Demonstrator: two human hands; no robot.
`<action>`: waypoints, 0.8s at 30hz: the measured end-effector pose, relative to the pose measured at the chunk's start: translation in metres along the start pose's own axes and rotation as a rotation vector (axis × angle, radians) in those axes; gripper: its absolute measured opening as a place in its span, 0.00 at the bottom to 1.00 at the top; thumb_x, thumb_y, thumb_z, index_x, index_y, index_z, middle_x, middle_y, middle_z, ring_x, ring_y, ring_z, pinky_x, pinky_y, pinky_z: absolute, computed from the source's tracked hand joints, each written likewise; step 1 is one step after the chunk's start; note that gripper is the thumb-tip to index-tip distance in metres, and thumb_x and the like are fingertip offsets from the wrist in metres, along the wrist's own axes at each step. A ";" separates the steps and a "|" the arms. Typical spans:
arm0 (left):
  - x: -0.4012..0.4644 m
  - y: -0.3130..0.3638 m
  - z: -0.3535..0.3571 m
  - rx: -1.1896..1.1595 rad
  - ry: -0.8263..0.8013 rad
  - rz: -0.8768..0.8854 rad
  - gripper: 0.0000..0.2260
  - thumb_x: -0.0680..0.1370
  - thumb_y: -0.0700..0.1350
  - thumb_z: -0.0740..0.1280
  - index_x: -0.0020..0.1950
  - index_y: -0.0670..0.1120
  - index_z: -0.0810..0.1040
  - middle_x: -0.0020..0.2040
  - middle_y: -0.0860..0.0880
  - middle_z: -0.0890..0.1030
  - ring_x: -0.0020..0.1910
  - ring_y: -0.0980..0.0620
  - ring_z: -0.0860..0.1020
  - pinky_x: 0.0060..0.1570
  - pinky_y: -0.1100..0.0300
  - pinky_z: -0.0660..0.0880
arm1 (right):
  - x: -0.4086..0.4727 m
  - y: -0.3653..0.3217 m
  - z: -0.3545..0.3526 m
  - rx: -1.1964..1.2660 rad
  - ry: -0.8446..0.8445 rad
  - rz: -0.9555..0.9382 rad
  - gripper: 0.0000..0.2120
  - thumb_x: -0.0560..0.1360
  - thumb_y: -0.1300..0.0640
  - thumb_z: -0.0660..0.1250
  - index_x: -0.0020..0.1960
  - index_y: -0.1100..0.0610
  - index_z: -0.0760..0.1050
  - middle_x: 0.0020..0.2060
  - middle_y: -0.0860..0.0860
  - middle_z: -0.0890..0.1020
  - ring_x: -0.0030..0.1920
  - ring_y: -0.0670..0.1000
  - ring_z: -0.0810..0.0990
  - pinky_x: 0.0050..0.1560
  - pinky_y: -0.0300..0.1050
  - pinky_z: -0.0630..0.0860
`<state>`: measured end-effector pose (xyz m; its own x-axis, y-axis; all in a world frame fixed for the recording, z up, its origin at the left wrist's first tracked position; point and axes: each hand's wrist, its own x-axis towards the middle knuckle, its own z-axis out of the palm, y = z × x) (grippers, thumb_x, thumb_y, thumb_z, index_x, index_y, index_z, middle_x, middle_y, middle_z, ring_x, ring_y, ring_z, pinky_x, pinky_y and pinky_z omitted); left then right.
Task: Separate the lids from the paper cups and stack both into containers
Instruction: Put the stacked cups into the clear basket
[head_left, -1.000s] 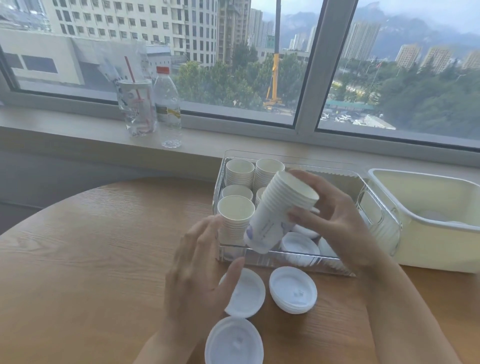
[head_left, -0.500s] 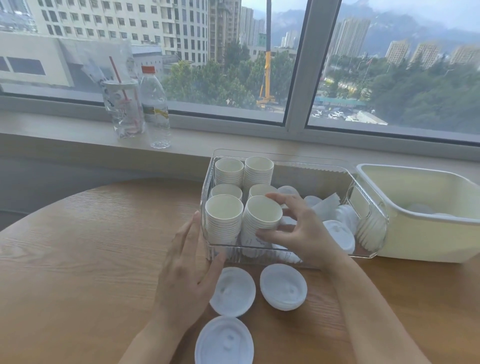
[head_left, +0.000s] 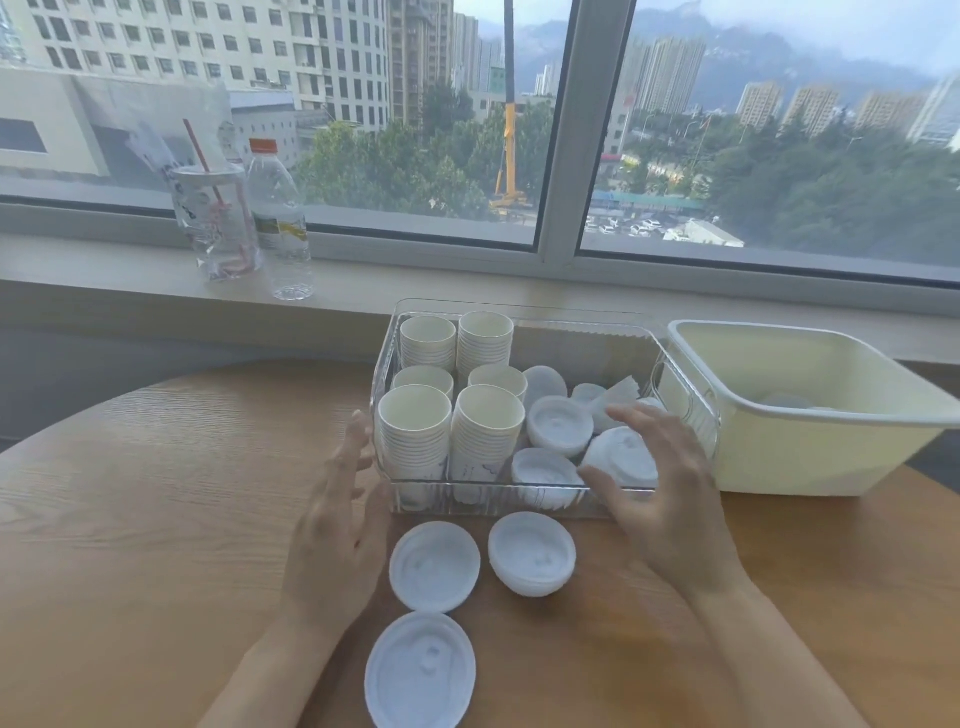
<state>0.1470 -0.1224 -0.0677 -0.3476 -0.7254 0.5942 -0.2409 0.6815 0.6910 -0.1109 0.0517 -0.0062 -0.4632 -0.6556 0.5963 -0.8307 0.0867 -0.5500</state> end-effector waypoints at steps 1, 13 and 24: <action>0.000 0.001 0.000 -0.008 -0.005 -0.011 0.28 0.85 0.46 0.61 0.84 0.58 0.57 0.70 0.55 0.75 0.65 0.68 0.74 0.61 0.62 0.76 | -0.009 0.009 -0.006 -0.050 0.029 0.001 0.26 0.72 0.50 0.79 0.68 0.48 0.78 0.65 0.42 0.77 0.67 0.41 0.72 0.68 0.27 0.60; 0.022 -0.002 0.010 -0.010 -0.075 -0.054 0.30 0.85 0.37 0.64 0.84 0.53 0.59 0.62 0.58 0.78 0.59 0.80 0.72 0.56 0.80 0.70 | -0.003 0.044 0.013 -0.101 -0.020 0.091 0.21 0.74 0.55 0.79 0.65 0.52 0.80 0.65 0.49 0.79 0.68 0.51 0.73 0.72 0.46 0.67; -0.033 0.028 -0.048 -0.070 -0.327 -0.150 0.39 0.73 0.69 0.73 0.81 0.65 0.61 0.69 0.60 0.77 0.67 0.63 0.77 0.59 0.61 0.77 | -0.056 -0.018 0.023 0.058 -0.361 0.012 0.35 0.71 0.29 0.70 0.74 0.42 0.72 0.73 0.40 0.72 0.75 0.41 0.69 0.74 0.45 0.67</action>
<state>0.1949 -0.0845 -0.0485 -0.5867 -0.7399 0.3290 -0.2529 0.5534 0.7936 -0.0627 0.0690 -0.0430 -0.3255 -0.8781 0.3508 -0.8022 0.0600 -0.5940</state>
